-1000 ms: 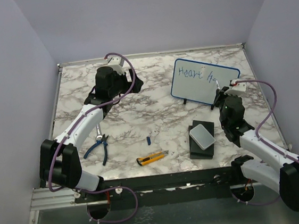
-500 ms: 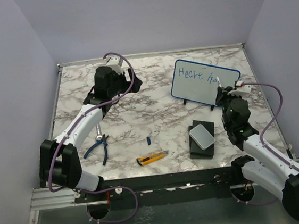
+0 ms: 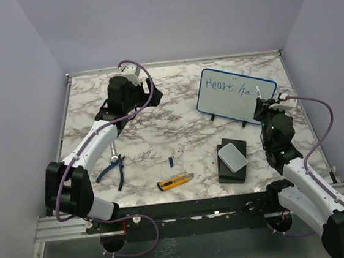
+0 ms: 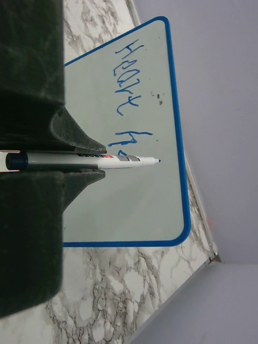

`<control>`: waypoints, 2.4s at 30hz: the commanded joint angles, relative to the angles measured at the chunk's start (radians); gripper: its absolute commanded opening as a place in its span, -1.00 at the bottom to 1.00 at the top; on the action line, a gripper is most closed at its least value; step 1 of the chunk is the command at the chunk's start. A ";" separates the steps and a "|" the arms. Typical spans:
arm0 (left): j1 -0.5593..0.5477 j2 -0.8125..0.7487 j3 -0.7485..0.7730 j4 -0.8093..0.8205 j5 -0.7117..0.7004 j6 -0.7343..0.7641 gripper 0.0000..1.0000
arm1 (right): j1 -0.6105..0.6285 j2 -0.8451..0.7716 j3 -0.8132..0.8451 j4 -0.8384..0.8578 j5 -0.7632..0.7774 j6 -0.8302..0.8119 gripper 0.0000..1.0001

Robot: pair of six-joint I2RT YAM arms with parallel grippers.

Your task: Write a sentence on the whiteboard

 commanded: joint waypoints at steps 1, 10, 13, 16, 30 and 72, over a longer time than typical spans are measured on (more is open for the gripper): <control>0.008 -0.027 -0.009 0.011 0.008 0.001 0.75 | -0.066 -0.019 0.012 -0.012 -0.104 0.014 -0.99; 0.011 -0.022 -0.009 0.011 0.009 0.001 0.75 | -0.099 0.032 0.023 0.021 -0.183 0.020 -0.99; 0.010 -0.017 -0.008 0.011 0.012 0.001 0.75 | -0.101 0.045 0.026 0.029 -0.194 0.018 -0.99; 0.011 -0.015 -0.009 0.011 0.013 0.000 0.75 | -0.102 0.056 0.029 0.039 -0.189 0.018 -0.99; 0.012 -0.013 -0.009 0.012 0.019 -0.004 0.75 | -0.105 0.093 0.029 0.071 -0.133 0.011 -0.99; 0.012 -0.017 -0.014 0.024 0.033 -0.017 0.75 | -0.103 0.025 -0.058 -0.073 -0.177 0.126 -0.99</control>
